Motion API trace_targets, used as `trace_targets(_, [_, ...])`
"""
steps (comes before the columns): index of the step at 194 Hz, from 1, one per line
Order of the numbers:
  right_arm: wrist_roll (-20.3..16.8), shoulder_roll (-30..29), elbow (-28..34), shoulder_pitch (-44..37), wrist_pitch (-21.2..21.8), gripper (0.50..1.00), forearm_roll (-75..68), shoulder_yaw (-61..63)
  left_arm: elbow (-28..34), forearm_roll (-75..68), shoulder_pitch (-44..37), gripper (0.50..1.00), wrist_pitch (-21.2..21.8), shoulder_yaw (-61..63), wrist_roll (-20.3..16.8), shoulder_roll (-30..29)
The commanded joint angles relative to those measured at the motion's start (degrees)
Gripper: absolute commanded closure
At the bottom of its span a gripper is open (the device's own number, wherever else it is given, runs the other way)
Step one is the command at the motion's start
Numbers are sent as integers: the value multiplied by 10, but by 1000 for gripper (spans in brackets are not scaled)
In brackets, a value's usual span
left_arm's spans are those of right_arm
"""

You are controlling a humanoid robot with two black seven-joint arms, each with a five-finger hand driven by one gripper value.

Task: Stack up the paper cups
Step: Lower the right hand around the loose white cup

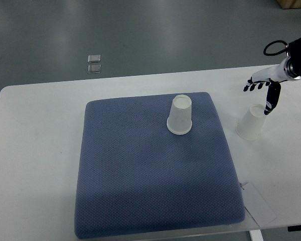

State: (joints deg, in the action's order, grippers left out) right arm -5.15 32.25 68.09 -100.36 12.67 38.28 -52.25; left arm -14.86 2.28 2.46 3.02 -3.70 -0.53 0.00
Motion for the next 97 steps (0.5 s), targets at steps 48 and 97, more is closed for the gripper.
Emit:
trace_targets(48, [-3,-10,-18,39,-45,572,-3,0,0,0,0,500,1,0,0,0])
trace_targets(97, [-3,-16,-35,76,-69,574,-2,0,0,0,0,500,1,0,0,0])
